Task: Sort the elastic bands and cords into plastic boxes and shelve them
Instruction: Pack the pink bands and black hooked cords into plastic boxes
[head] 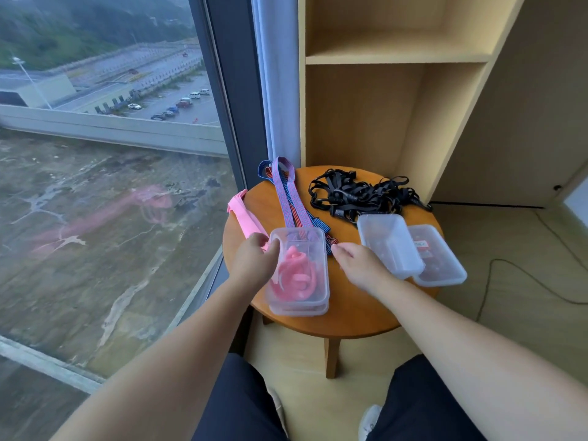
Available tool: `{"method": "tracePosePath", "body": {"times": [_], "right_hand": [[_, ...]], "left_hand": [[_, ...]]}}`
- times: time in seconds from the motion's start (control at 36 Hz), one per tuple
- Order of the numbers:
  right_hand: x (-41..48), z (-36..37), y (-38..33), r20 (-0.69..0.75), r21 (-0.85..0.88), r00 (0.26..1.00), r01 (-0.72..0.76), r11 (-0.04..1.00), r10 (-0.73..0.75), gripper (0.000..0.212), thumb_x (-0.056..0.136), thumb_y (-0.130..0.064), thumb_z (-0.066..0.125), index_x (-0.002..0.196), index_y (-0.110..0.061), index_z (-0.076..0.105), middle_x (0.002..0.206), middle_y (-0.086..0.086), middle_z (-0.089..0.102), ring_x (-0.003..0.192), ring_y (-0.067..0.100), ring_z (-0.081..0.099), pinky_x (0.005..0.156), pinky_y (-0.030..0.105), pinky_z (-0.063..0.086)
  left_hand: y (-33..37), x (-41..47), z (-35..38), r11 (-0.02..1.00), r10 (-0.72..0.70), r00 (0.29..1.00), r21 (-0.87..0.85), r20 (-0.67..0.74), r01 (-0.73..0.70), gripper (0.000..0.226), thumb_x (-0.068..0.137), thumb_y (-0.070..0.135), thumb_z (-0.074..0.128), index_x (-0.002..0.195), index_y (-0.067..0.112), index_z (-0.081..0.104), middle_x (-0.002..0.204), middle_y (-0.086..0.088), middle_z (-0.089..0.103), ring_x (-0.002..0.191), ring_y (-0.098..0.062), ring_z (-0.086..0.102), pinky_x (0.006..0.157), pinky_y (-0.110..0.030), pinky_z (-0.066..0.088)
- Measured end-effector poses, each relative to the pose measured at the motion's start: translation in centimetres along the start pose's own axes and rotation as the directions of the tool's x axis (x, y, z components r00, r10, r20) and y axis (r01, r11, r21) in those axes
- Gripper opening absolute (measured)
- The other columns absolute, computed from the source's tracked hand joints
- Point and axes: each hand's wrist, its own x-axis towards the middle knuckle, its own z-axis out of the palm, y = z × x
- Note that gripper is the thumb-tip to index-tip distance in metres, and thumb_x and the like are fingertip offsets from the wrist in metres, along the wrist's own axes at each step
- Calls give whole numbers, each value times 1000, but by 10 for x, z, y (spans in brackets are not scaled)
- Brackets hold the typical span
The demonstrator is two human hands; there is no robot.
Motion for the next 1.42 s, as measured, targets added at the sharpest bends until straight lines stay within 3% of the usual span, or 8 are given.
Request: {"method": "tracePosePath", "body": {"times": [0.22,0.33,0.39,0.53,0.69,0.89,1.28,1.42], "right_hand": [[-2,-72,38,-195,-90,981,-16,996,-2,38,95,-20,47,59,-20,38,56,-6,35,57,14,37,53,27,28],[-12,-89,61,-61,-440,997,-77,895,56,31,100,-27,47,128,-25,60,119,1,57,102,24,57,78,30,45],[-12,-89,70,27,-555,996,-59,829,89,33,100,-25,47,131,-23,56,134,5,51,119,27,50,91,32,43],[-12,-74,76,50,-668,993,-48,742,110,23,96,-11,40,80,-23,51,89,1,47,92,26,43,68,28,36],[-7,-72,81,37,-684,995,-43,729,93,26,99,-19,39,111,-17,63,112,8,53,102,27,50,83,33,43],[-6,-78,85,18,-663,998,-36,748,64,33,92,-12,43,60,-21,39,69,-4,37,69,16,40,53,26,23],[-11,-87,78,117,-694,993,61,718,28,22,96,-9,41,96,-13,64,99,6,61,93,26,57,84,41,50],[-12,-87,80,53,-673,999,41,739,-7,27,97,-15,42,72,-19,51,79,2,54,79,23,53,65,33,41]], "left_hand": [[41,1,19,893,391,920,246,-8,-377,32,92,22,55,121,11,61,122,-8,61,116,-27,53,90,-30,37],[45,-9,39,783,496,858,358,133,-508,46,97,34,52,136,12,52,142,-7,51,133,-26,41,110,-39,29],[41,-14,48,715,465,854,470,233,-518,57,97,50,43,145,19,41,152,-1,39,143,-21,27,116,-45,18],[27,-19,58,698,317,890,554,328,-453,71,95,63,32,155,27,20,164,3,9,151,-20,1,118,-52,0],[22,-17,58,719,317,890,529,329,-452,69,93,60,35,154,31,20,164,4,8,151,-19,0,119,-53,-1],[15,-11,55,733,332,884,500,330,-462,68,90,59,35,152,34,24,164,7,10,151,-17,2,119,-53,-1],[11,-9,55,717,330,879,514,344,-471,75,82,62,27,152,36,23,164,9,10,151,-16,1,118,-53,-4],[9,-7,50,718,323,883,520,339,-462,78,78,63,24,152,37,24,163,10,11,151,-17,5,118,-54,-1]]}}
